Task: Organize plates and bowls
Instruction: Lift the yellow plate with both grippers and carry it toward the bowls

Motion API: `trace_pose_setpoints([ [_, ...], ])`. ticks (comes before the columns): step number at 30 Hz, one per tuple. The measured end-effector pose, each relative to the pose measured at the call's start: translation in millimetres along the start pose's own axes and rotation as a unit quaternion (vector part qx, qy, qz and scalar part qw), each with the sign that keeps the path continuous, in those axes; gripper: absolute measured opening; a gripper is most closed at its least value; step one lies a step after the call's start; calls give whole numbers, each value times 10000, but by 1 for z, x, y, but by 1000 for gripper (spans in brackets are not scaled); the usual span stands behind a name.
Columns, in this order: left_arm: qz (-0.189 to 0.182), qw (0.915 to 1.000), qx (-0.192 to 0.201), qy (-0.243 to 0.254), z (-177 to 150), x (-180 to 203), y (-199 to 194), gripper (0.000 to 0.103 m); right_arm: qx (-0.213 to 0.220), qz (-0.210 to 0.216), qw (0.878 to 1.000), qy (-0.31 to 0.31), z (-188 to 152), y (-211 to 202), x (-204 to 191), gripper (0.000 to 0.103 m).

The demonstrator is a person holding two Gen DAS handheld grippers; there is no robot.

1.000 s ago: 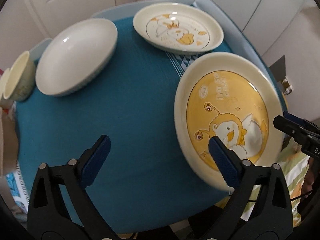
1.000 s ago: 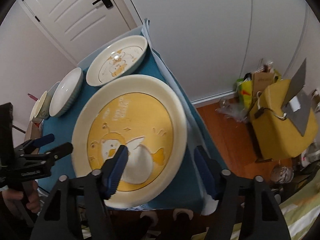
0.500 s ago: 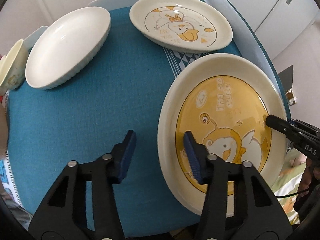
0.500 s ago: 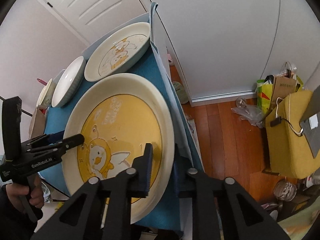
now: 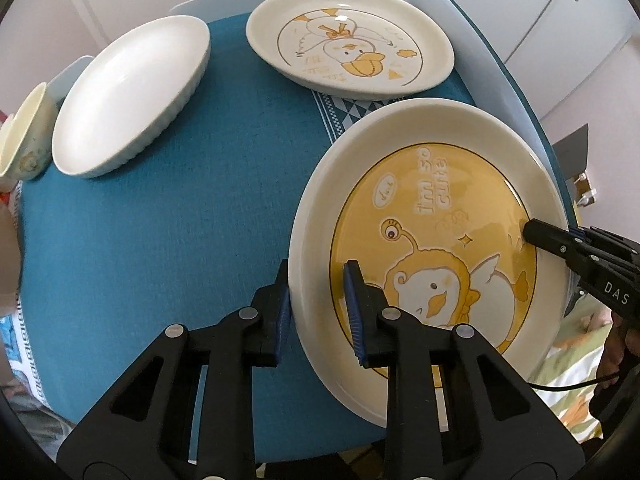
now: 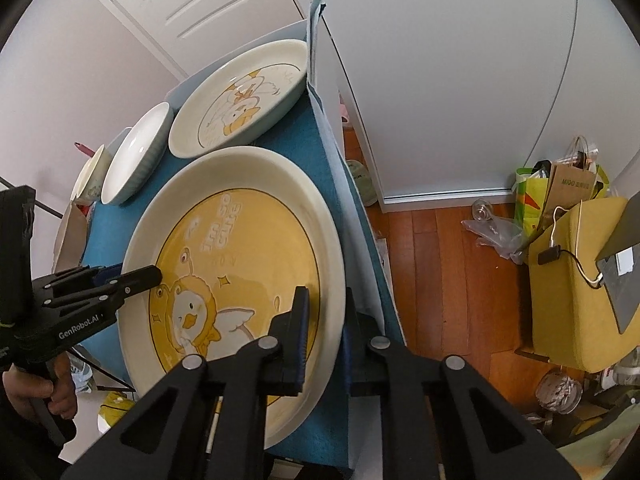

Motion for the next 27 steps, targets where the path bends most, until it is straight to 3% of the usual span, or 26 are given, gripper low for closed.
trace_pose_setpoints([
  [10, 42, 9998, 124, -129, -5, -3, -14, 22, 77, -28, 9998, -180, 5, -7, -5, 13],
  [16, 87, 9986, 331, -412, -10, -27, -47, 22, 116, 32, 9990, -436, 11, -16, -24, 13],
  [27, 377, 9924, 643, -979, -38, -127, -107, 22, 181, 345, 9930, -1114, 29, -20, -133, 13],
])
Point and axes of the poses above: each gripper's, at about its wrist camera, not at the fingertips, and y roughly the way its jaws point, x to its right, z to its top, the point moved 9 cm from there along y, roughly the way its jaws point, and after that the axes turned 5 degrees about -z, right-handed, at the moved point
